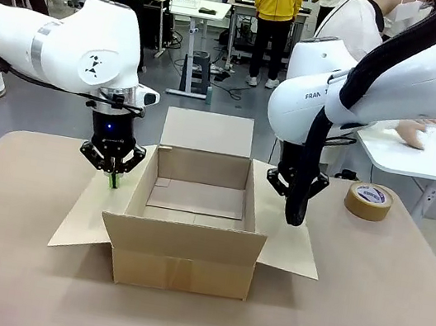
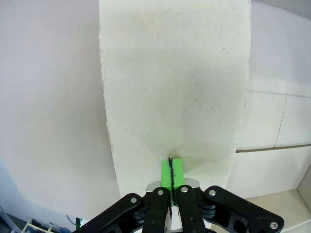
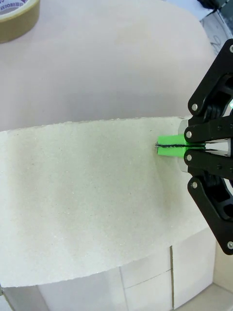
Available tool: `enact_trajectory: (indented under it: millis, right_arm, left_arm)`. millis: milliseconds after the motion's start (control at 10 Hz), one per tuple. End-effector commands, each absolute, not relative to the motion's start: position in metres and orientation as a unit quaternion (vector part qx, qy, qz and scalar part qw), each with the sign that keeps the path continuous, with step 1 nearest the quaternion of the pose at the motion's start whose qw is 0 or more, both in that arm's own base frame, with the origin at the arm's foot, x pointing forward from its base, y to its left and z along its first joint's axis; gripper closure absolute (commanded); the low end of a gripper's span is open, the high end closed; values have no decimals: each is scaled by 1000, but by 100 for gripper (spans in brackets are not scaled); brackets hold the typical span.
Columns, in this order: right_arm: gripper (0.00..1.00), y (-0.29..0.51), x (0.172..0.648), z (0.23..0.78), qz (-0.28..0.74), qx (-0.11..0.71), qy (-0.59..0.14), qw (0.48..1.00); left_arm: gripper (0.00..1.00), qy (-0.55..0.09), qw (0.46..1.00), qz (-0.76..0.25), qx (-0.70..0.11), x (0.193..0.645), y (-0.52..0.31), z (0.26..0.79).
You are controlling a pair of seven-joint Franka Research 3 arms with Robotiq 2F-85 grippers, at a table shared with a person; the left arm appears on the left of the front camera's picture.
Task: Wrap the clocks to prevent damage.
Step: Open the side flaps of the Package Box.
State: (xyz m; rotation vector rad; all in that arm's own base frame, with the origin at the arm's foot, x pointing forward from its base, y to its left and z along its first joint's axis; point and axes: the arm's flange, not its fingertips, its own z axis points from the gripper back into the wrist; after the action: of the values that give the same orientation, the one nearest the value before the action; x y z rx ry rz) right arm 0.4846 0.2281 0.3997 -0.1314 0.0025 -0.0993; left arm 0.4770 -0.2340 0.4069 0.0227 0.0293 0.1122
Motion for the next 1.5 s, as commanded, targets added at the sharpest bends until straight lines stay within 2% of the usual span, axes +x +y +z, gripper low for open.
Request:
enact_trajectory:
  millis: [0,800,1400]
  right_arm:
    - [99,228,486,401,-43,-57,16,997]
    - [99,225,493,394,-51,-70,69,994]
    - [99,223,486,394,-46,-72,56,995]
  left_arm:
    - [100,12,998,56,-3,480,-233,403]
    - [100,4,998,58,3,480,-235,408]
    - [100,4,998,58,3,480,-235,408]
